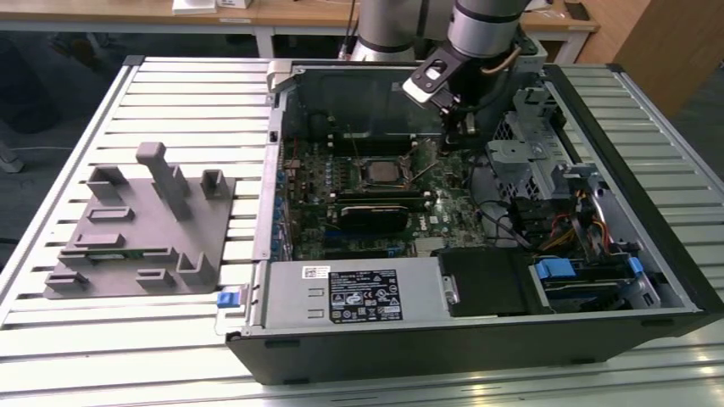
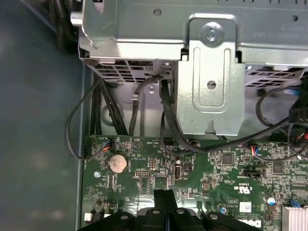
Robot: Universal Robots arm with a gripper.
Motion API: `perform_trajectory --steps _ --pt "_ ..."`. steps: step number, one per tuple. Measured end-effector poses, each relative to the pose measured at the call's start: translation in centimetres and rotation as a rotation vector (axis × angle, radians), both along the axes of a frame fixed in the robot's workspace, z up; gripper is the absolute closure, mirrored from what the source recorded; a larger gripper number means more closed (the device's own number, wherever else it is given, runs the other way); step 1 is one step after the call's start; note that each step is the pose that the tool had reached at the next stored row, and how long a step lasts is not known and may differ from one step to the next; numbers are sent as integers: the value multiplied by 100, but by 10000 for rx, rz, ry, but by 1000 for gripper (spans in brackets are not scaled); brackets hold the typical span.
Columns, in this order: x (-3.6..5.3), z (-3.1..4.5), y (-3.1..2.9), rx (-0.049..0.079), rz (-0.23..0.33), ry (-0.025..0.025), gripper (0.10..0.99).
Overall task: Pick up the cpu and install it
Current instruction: 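Close the cpu cover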
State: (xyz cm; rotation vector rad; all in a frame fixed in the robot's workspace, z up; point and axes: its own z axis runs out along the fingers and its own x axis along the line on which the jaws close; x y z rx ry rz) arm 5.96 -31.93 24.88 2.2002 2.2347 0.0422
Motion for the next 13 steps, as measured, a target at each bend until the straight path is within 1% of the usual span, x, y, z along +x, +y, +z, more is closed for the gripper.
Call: perform_trajectory --steps 2,6,10,13 --pt "0 -16 6 -1 1 3 980" --pt "-26 -16 7 15 1 4 980" --pt "-74 -16 8 121 1 10 980" --pt "-144 -15 10 161 2 15 980"
